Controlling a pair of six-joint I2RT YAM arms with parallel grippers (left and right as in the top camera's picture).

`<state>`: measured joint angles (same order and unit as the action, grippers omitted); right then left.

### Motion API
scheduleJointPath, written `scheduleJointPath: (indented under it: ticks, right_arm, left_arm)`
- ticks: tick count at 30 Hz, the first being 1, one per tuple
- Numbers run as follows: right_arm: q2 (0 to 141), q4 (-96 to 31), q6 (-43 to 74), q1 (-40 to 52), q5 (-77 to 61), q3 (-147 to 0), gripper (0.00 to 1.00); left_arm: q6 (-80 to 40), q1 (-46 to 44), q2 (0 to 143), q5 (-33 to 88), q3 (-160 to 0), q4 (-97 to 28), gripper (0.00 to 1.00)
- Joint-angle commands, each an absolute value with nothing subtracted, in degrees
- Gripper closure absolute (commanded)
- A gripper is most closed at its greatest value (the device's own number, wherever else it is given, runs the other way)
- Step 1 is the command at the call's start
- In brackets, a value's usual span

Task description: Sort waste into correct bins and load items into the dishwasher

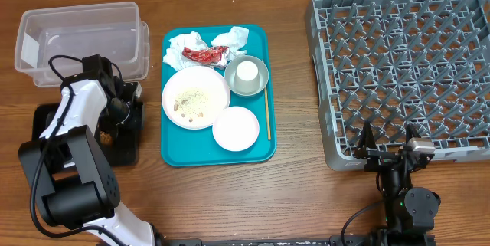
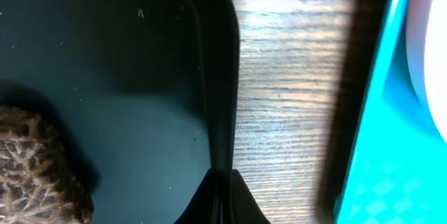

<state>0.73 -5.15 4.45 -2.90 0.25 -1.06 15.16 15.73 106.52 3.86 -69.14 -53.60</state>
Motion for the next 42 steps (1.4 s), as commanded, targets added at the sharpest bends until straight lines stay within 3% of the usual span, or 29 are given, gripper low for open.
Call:
scheduleJointPath:
  ticks: [1,17,35,42]
  right_arm:
    - [0.16,-4.84,4.27,-2.74,0.34,-0.47,0.0]
    - [0.16,-4.84,4.27,-2.74,0.34,-0.47,0.0]
    - [0.16,-4.84,4.27,-2.74,0.34,-0.47,0.0]
    - [0.16,-4.84,4.27,-2.74,0.34,-0.47,0.0]
  left_arm:
    - [22.52,15.29,107.15,5.41,-70.0,-53.65,0.96]
    - [18.39,15.29,107.15,3.2,-70.0,-53.95,0.96]
    - [2.04,15.38,107.15,3.25,-70.02,-49.43,0.96]
    - [4.05,15.35,107.15,2.98,-70.0,-51.03,0.96]
